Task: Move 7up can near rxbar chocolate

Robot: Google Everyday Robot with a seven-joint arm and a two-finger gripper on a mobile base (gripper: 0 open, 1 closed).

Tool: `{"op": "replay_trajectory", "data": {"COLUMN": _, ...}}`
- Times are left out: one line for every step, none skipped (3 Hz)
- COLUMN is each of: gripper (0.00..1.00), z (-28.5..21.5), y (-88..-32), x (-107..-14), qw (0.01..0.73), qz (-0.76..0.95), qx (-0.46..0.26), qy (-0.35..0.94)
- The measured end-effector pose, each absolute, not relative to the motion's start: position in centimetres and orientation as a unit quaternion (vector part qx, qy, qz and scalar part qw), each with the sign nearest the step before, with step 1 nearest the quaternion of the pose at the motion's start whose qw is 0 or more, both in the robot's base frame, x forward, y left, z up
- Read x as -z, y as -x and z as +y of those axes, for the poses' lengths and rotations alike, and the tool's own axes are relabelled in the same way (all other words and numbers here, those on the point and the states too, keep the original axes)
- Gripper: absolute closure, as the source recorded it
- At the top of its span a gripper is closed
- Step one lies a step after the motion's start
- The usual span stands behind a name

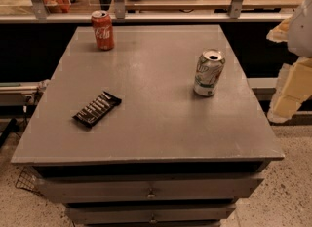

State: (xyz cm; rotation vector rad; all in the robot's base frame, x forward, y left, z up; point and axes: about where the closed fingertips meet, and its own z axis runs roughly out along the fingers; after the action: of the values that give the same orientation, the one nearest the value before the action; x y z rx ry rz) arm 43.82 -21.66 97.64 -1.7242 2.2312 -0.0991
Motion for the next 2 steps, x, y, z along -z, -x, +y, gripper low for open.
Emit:
{"op": "replay_trajectory", "data": {"gripper": 0.00, "z": -21.7, "y": -44.0, "x": -97.5, "qw": 0.163, "qz": 0.781, "qx": 0.031, "qy": 0.602}}
{"op": "replay_trajectory", "data": {"gripper": 0.00, "z": -22.2, "y": -46.3, "x": -95.5, "qw": 0.207, "qz": 0.785, "qx": -0.025, "qy": 0.584}}
